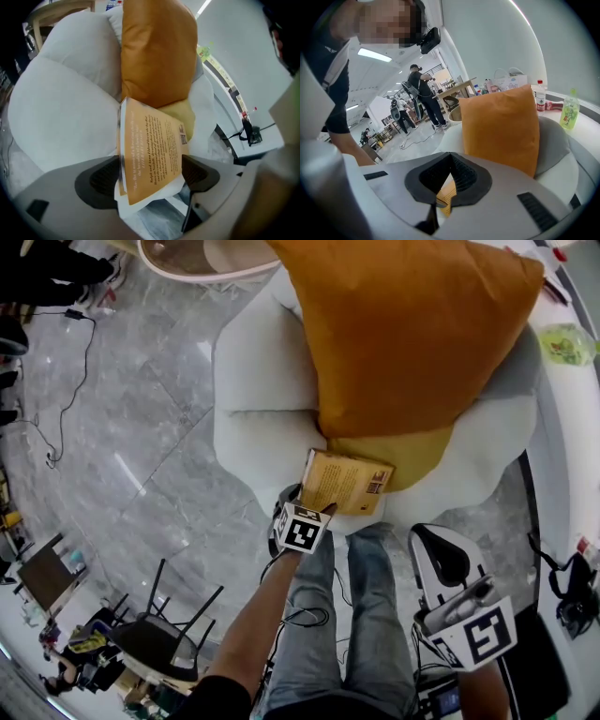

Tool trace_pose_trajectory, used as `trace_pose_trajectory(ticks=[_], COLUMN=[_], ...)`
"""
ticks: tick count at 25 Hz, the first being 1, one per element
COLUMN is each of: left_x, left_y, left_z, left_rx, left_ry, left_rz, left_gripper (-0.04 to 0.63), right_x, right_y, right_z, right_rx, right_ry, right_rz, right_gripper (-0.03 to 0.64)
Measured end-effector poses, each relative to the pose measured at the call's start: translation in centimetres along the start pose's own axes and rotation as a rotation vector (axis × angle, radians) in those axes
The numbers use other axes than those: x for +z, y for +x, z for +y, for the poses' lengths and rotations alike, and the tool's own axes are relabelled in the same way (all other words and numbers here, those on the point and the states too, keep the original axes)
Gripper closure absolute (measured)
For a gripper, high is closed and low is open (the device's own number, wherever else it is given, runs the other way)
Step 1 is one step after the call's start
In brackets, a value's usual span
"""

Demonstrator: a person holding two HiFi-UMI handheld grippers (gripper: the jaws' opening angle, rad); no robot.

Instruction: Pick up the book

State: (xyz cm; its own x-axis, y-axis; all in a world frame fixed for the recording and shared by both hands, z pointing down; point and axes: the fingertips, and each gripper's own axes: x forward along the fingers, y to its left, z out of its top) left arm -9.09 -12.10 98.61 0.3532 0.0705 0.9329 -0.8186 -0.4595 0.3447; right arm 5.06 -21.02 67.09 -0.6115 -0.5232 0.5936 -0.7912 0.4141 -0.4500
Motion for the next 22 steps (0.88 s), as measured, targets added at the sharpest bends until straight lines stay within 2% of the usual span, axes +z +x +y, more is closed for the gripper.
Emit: trace_pose_trajectory(ticks=[3, 13, 19, 22], left_x=[0.1, -0.5, -0.5, 0.0], left_y=[0.4, 0.8, 1.9, 1.5], left_z=[0.7, 1.7, 1.9, 1.7], left_rx=[0.011, 0.074, 0.026, -0.002], left_ry=[-0.027, -0.02, 0.003, -0.041], left_rz=[0.001, 0.016, 0.023, -0.005], left_gripper=[0.183, 0.183, 0.183, 0.185], right_x=[-0.4, -1.3, -1.6, -1.8], right_y=[-0.3, -0.5, -0.7, -0.7], right_z=[0.2, 0.1, -0.2, -0.3], right_rx=[0.01, -0.007, -0.016, -0.015], right_ry=[-0.007, -0.005, -0.002, -0.004], right_rz=[0.007, 0.01, 0.019, 0.023], right_gripper=[0.601, 0.601, 0.603, 0.602])
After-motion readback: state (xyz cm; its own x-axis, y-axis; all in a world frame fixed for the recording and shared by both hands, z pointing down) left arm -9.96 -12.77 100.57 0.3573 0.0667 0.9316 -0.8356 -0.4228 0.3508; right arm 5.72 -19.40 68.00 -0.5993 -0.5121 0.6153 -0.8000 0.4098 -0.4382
